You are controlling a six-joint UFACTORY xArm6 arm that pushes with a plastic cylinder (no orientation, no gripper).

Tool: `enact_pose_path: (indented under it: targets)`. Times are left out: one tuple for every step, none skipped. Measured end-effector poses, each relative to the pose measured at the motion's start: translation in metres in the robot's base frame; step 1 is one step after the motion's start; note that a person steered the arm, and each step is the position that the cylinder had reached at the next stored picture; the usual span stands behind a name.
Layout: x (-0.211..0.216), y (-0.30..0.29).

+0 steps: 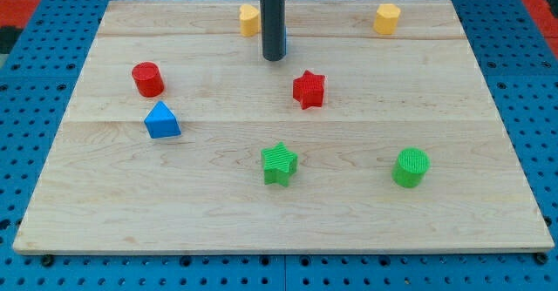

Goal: Place blue cube below yellow hexagon

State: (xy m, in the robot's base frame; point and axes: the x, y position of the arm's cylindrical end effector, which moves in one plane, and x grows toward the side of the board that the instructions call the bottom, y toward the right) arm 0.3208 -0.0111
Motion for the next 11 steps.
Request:
enact_pose_path:
  targets:
    - [0.007,0.0]
    - [0.008,-0.004]
    - [-0.012,-0.004]
    - [-0.023,-0.004]
    - [-0.023,-0.008]
    - [-0.025,-0.033]
    - [-0.035,-0.051]
    - [-0.05,-0.046]
    - [-0.063,-0.023]
    - [-0.071,0.006]
    - [-0.073,0.035]
